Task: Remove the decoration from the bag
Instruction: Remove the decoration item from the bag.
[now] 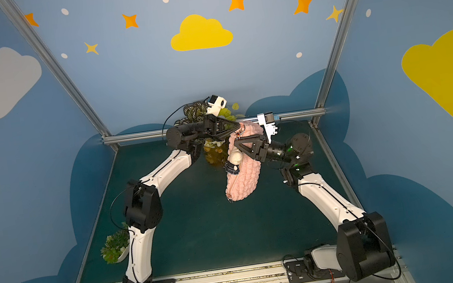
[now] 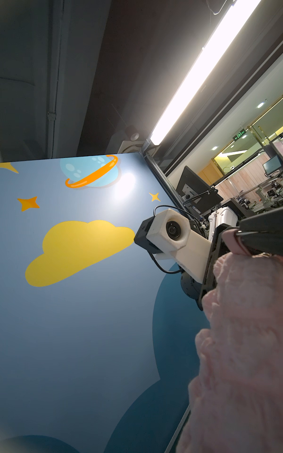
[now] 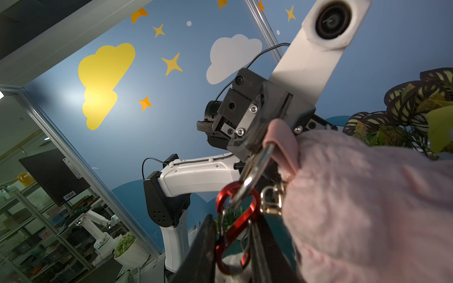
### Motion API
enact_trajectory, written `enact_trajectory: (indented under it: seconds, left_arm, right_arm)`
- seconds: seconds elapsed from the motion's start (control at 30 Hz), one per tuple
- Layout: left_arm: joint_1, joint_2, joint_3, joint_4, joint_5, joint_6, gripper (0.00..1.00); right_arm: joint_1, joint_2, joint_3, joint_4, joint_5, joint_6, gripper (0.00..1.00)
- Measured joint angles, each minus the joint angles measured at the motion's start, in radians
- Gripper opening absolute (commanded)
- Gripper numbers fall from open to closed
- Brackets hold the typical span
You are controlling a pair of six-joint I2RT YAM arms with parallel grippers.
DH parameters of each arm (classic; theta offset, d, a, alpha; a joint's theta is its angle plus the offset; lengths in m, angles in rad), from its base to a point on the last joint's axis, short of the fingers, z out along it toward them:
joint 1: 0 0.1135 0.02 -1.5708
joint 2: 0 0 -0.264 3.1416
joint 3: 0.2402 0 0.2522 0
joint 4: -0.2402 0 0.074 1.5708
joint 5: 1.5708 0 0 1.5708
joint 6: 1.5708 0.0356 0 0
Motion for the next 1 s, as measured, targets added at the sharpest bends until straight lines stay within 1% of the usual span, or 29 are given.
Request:
enact_trajectory:
  seconds: [0.33, 0.6, 0.7, 1.0]
  left_arm:
    - [0.0, 0.001, 0.0, 0.0, 0.0, 0.0, 0.02]
    - [0.0, 0.001, 0.0, 0.0, 0.0, 0.0, 0.02]
    - [0.001, 0.001, 0.0, 0.0, 0.0, 0.0, 0.02]
    - [0.005, 0.002, 0.0, 0.0, -0.003, 0.0, 0.02]
  right_arm:
    - [0.0, 0.021, 0.01, 0.029, 0.0, 0.019, 0.16]
    - [0.0, 0.026, 0.011, 0.051, 0.003, 0.043, 0.03]
    - [0.0, 0.027, 0.011, 0.055, 0.003, 0.044, 0.0]
    - [-0.005, 0.028, 0.006, 0.056, 0.008, 0.056, 0.0]
